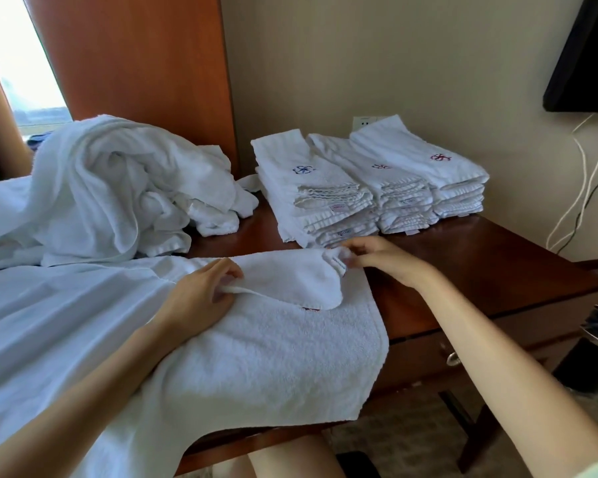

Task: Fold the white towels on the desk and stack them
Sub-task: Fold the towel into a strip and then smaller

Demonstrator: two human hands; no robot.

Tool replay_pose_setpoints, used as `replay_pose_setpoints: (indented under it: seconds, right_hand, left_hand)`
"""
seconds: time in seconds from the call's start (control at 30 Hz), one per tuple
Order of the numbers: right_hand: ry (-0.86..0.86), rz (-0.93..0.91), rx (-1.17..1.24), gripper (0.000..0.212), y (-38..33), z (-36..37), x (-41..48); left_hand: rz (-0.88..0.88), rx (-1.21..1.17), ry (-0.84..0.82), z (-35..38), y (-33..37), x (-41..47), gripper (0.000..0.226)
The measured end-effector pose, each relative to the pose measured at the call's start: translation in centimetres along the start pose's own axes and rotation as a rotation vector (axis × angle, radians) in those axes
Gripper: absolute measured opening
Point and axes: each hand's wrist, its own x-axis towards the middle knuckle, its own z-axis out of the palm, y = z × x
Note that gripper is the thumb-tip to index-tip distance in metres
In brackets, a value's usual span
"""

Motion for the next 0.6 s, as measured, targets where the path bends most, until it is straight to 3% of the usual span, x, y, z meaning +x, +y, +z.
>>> replay_pose_setpoints:
  seconds: [0.1, 0.17, 0.27, 0.37, 0.6]
  right_hand:
    - [-0.015, -0.029, 0.21, 0.02, -0.3, -0.9, -0.4]
    - [-0.064, 0.003, 0.236, 0.032, -0.5, -1.0, -0.5]
    - [-0.094, 0.087, 0.158, 0.049, -1.0, -0.6, -0.3]
    - [-0.076, 0.097, 0.008, 0.032, -1.6, -0.2, 0.0]
    - [0.066, 0.019, -0.114, 0.025, -0.7, -2.1, -0.5]
  left_hand:
    - [0.013, -0.009, 0.005, 0.0, 0.1, 0.0, 0.031]
    - [0.027, -0.014, -0.008, -0.1, 0.1, 0.1, 0.029]
    - [0.02, -0.027, -0.02, -0.1, 0.2, 0.0, 0.03]
    - [0.022, -0.037, -0.026, -0.1, 0.2, 0.0, 0.03]
    - [0.046, -0.044, -0.023, -0.1, -0.1, 0.1, 0.029]
